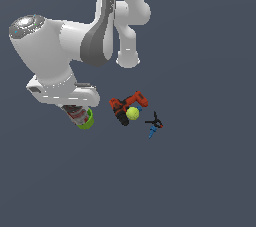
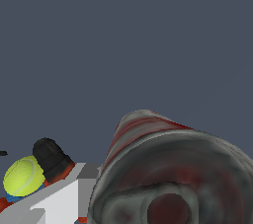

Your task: Pick up a designated object from a clutter of objects.

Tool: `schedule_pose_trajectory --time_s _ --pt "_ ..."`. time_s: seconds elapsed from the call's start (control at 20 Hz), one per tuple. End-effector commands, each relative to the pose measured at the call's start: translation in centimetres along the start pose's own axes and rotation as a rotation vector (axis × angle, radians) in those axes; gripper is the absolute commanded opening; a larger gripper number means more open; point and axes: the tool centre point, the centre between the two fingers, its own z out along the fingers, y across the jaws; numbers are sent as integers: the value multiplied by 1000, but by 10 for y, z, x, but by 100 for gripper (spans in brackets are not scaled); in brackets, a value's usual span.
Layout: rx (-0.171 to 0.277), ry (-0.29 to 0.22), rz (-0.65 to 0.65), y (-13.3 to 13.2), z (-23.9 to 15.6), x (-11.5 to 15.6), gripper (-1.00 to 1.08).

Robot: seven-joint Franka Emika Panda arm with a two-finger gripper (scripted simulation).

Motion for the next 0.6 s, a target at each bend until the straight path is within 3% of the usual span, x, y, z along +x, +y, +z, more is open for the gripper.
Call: schedule_pose_trajectory --time_s 0.0,0.55 --pt "-1 4 0 7 -33 -5 -100" --pt "-1 4 0 34 -155 -23 -100"
